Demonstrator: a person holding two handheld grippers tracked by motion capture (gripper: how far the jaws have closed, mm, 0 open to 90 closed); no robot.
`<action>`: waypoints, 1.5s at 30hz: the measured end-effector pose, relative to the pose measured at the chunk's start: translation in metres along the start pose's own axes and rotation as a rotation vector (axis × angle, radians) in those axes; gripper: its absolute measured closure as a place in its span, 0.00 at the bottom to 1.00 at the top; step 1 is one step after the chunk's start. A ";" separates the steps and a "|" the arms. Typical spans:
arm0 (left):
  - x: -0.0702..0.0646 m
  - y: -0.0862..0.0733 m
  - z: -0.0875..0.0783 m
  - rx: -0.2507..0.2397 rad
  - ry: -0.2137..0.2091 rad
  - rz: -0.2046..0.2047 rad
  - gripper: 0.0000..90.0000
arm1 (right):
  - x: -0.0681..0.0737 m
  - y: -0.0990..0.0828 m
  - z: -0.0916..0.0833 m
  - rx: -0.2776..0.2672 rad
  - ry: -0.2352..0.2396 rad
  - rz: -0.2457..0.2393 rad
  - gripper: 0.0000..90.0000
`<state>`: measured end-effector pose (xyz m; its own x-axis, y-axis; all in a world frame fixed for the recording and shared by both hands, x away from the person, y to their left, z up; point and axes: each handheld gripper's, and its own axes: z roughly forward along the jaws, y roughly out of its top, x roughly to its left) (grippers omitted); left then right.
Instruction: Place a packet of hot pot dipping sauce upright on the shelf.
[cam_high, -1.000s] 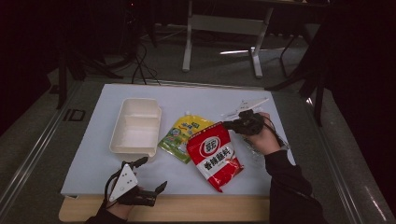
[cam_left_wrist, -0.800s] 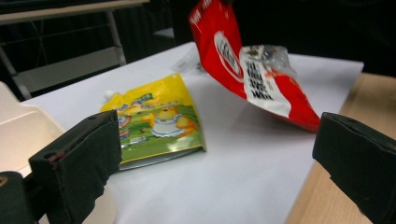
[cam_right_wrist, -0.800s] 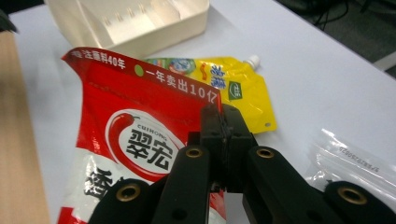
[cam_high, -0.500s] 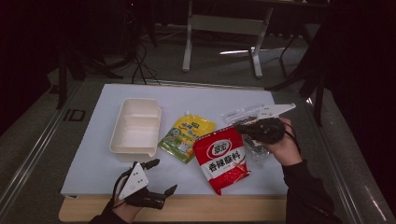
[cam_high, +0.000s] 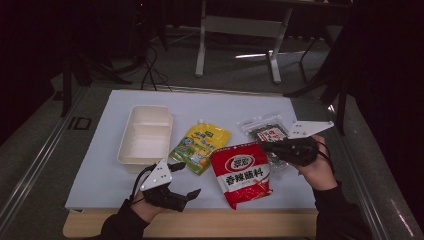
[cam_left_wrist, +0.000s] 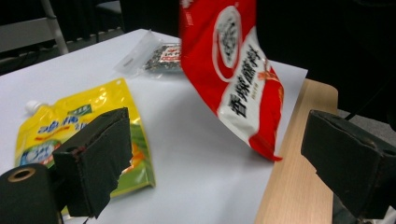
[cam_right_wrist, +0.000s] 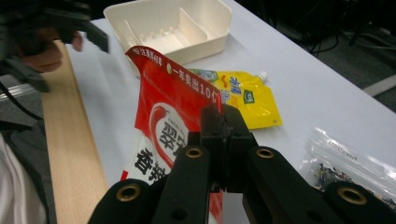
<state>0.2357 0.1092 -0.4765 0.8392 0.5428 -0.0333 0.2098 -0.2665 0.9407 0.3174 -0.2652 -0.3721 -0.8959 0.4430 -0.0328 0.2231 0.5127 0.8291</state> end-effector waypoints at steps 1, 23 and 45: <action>0.001 0.002 0.002 -0.003 -0.006 -0.005 0.11 | 0.000 0.000 0.000 0.000 0.000 0.000 1.00; 0.017 0.016 0.083 0.088 -0.214 -0.051 0.45 | 0.024 0.007 -0.014 -0.020 0.029 -0.052 1.00; 0.009 0.040 0.077 0.113 -0.367 0.015 1.00 | 0.039 0.020 -0.028 -0.032 0.010 -0.108 1.00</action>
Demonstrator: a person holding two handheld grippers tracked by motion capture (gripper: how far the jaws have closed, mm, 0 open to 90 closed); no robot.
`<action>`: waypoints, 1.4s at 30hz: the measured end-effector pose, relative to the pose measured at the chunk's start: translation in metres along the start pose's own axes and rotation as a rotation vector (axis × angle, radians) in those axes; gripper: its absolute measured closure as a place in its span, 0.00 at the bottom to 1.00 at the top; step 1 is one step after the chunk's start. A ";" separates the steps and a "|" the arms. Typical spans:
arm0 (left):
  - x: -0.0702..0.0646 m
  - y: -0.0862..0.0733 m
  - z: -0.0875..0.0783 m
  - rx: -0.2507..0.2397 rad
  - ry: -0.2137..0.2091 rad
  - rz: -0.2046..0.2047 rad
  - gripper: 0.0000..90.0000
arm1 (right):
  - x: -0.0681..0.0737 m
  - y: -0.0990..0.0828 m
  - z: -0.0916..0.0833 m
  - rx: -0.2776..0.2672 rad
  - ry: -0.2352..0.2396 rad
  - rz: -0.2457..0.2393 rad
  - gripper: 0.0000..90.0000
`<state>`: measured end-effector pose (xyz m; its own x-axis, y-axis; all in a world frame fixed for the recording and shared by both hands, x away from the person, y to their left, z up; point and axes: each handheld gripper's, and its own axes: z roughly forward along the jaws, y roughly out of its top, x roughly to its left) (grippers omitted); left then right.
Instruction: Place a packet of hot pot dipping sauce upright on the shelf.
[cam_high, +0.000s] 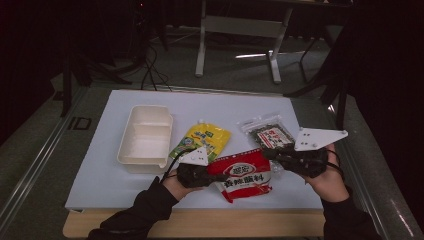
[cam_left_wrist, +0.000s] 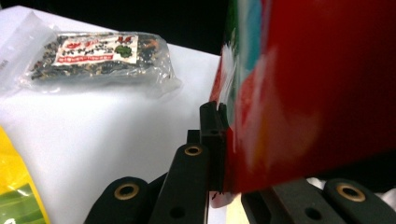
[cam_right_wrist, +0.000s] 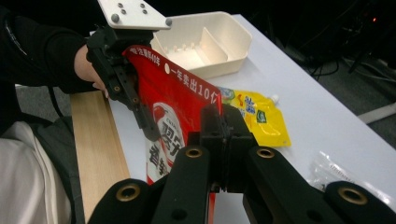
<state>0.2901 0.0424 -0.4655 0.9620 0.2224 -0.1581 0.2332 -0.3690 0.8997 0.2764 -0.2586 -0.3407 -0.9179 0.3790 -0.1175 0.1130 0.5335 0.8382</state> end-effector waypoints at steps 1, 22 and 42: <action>-0.001 0.002 -0.002 0.000 0.009 0.009 1.00 | 0.000 0.001 -0.001 -0.005 0.002 -0.003 0.99; -0.004 0.015 -0.024 0.010 0.013 0.027 1.00 | -0.006 -0.020 0.032 0.054 0.075 0.040 0.68; -0.001 0.021 -0.032 -0.016 0.043 0.005 1.00 | 0.003 -0.026 0.058 0.236 0.165 -0.044 0.99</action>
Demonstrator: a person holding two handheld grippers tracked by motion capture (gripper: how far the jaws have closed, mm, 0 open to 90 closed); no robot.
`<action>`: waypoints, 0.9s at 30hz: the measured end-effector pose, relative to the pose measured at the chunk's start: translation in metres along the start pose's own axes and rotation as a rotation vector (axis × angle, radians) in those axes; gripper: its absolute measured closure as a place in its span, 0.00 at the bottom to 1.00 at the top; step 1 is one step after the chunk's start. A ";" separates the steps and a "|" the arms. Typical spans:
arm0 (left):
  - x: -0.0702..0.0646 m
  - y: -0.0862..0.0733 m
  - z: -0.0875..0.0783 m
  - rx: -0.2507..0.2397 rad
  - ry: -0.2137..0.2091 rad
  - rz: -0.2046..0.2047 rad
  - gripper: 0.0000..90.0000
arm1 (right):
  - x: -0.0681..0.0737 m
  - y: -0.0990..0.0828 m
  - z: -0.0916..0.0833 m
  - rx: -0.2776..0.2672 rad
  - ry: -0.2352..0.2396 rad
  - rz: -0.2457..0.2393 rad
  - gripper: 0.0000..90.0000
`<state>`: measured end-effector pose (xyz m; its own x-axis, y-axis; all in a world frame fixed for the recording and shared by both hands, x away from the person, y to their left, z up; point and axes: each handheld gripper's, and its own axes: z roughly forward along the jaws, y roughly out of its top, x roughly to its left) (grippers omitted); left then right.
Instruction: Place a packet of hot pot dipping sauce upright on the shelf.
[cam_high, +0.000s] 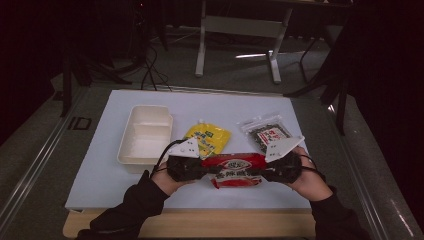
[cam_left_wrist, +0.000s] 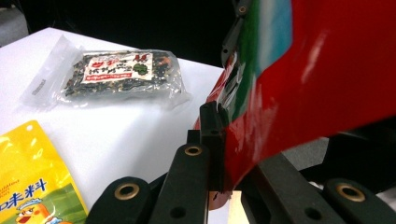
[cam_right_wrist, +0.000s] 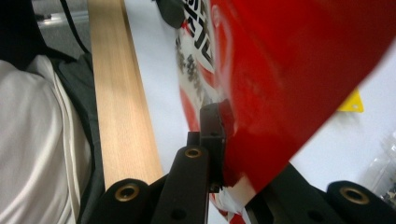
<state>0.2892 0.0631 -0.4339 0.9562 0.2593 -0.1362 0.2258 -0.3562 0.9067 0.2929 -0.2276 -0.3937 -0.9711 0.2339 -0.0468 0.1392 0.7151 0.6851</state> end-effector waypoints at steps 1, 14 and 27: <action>0.001 -0.001 0.000 0.000 -0.002 -0.006 1.00 | 0.000 0.000 0.001 0.002 -0.002 0.007 0.99; 0.003 -0.004 -0.008 -0.067 0.047 -0.012 0.68 | -0.002 0.004 -0.009 -0.044 -0.009 0.028 1.00; 0.005 -0.032 -0.019 -0.079 0.135 -0.098 0.35 | -0.014 0.009 -0.034 -0.117 -0.069 0.062 1.00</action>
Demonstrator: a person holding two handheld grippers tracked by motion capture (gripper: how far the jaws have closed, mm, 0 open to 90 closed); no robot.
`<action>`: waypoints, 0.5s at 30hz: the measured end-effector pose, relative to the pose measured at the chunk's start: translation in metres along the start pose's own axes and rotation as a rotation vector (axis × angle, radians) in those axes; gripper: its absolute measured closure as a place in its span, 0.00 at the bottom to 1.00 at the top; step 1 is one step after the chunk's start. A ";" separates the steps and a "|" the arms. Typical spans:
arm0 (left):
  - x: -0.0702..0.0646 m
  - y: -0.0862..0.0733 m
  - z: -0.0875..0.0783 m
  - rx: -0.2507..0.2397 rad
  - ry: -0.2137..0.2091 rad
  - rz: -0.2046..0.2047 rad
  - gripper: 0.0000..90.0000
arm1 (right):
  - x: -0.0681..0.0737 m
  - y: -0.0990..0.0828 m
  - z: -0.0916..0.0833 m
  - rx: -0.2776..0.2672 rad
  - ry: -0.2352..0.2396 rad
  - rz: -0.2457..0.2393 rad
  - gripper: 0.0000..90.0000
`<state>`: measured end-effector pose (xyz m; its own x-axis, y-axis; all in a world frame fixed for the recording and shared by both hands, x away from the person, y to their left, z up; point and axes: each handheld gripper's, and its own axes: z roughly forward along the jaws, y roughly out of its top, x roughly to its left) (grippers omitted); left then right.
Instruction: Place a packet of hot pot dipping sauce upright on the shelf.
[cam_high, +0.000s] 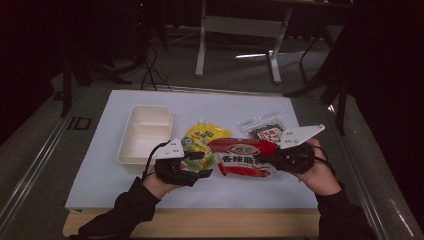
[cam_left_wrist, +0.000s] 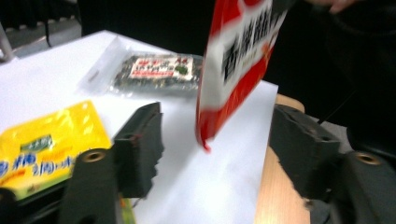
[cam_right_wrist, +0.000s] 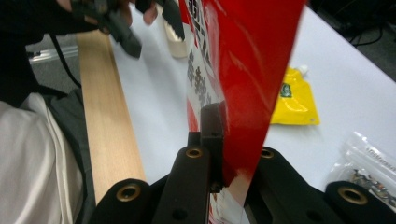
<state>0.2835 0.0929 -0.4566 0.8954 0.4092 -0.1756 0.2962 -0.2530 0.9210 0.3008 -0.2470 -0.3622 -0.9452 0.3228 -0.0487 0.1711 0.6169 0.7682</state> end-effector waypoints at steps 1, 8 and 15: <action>0.000 -0.003 0.000 0.010 -0.007 -0.006 0.32 | -0.001 0.002 -0.001 -0.005 -0.002 0.003 1.00; -0.005 -0.021 0.006 0.012 0.027 0.006 0.11 | -0.009 0.011 -0.002 -0.026 -0.008 0.015 1.00; -0.011 -0.037 -0.001 -0.004 0.057 0.018 0.03 | -0.018 0.024 0.006 -0.052 -0.022 0.032 1.00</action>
<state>0.2626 0.0982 -0.4885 0.8800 0.4540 -0.1393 0.2789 -0.2568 0.9253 0.3241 -0.2338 -0.3465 -0.9330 0.3579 -0.0374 0.1857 0.5679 0.8019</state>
